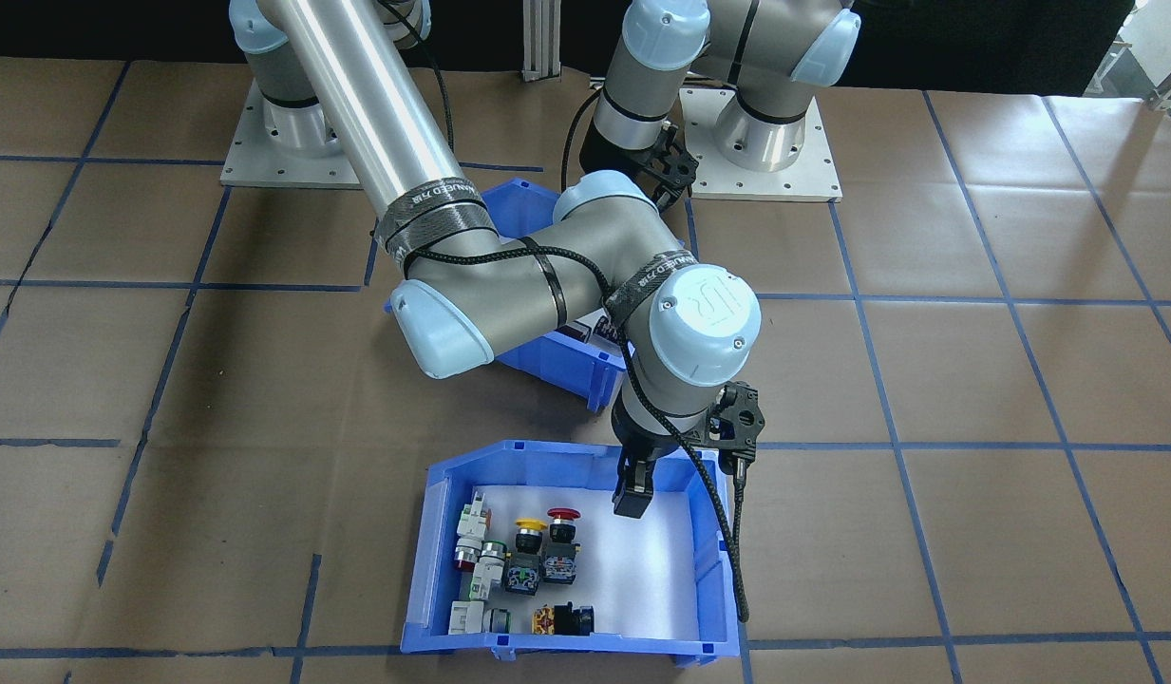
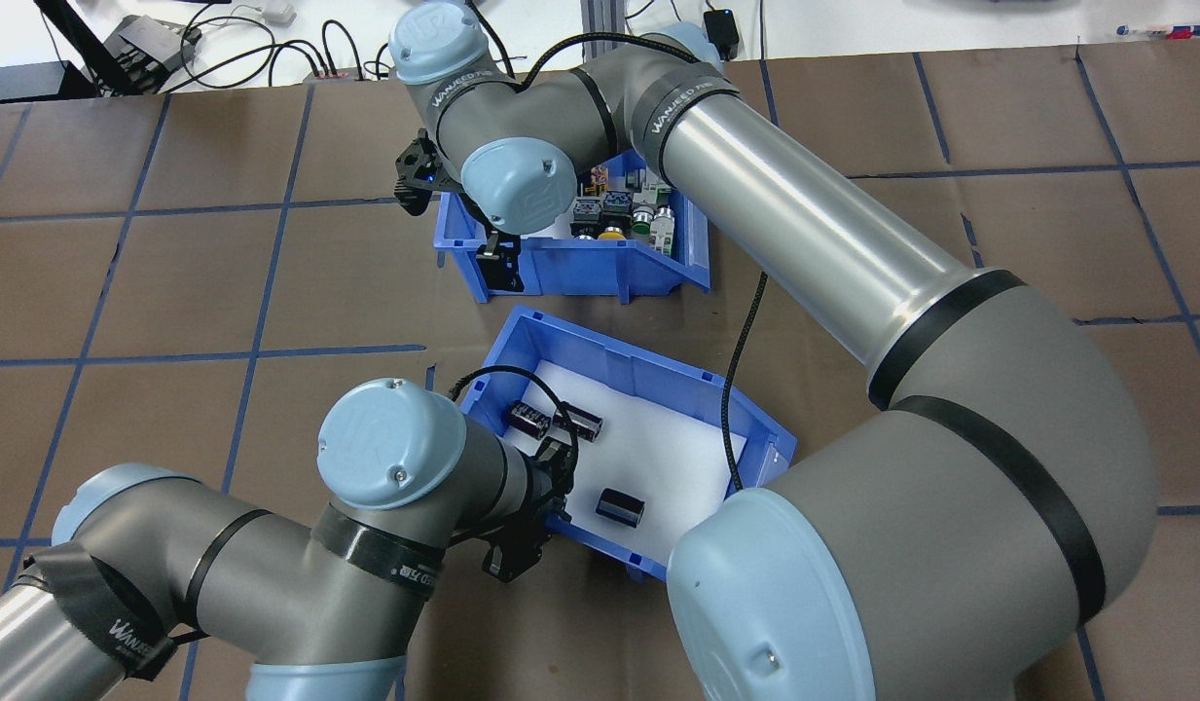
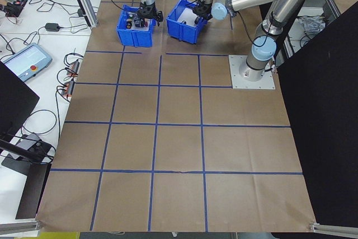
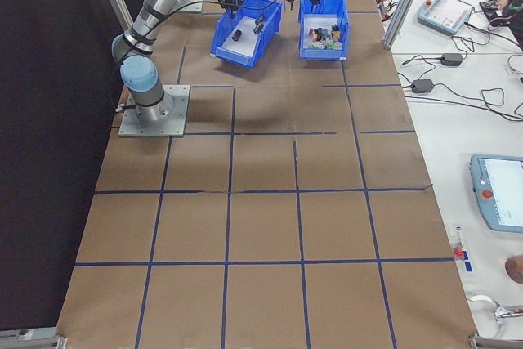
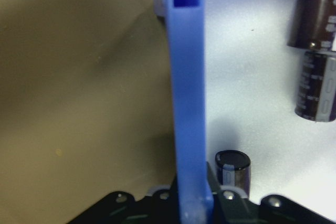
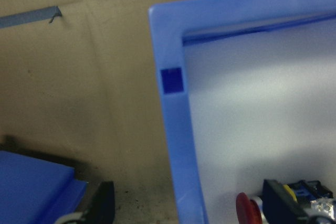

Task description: Place battery box in front

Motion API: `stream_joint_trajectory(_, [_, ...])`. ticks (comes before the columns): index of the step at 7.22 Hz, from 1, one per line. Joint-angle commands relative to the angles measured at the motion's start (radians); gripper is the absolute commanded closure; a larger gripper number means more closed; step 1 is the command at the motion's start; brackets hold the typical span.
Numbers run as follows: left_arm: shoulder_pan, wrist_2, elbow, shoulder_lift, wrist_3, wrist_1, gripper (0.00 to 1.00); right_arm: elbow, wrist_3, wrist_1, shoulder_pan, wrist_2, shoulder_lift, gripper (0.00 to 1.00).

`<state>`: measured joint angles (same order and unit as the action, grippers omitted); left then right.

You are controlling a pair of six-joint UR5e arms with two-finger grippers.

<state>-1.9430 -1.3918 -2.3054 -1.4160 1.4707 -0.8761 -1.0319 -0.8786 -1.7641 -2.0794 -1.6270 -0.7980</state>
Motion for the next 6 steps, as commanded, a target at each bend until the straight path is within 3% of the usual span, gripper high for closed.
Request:
stream_joint_trajectory(1, [0.025,-0.007,-0.006,0.098,0.009,-0.087,1.00,-0.032,0.006,-0.002,0.001,-0.007,-0.010,0.14])
stream_joint_trajectory(2, [0.083,-0.007,-0.006,0.153,0.002,-0.165,1.00,-0.036,0.004,-0.002,0.001,-0.045,-0.017,0.45])
stream_joint_trajectory(4, [0.214,-0.006,-0.005,0.224,-0.067,-0.307,1.00,-0.023,-0.007,0.000,0.005,-0.079,-0.021,0.88])
stream_joint_trajectory(5, [0.263,-0.007,-0.003,0.241,-0.094,-0.355,1.00,-0.022,-0.007,0.000,0.004,-0.088,-0.024,0.98])
stream_joint_trajectory(6, [0.315,-0.025,-0.003,0.253,-0.121,-0.372,1.00,-0.013,-0.007,-0.002,0.008,-0.088,-0.026,1.00])
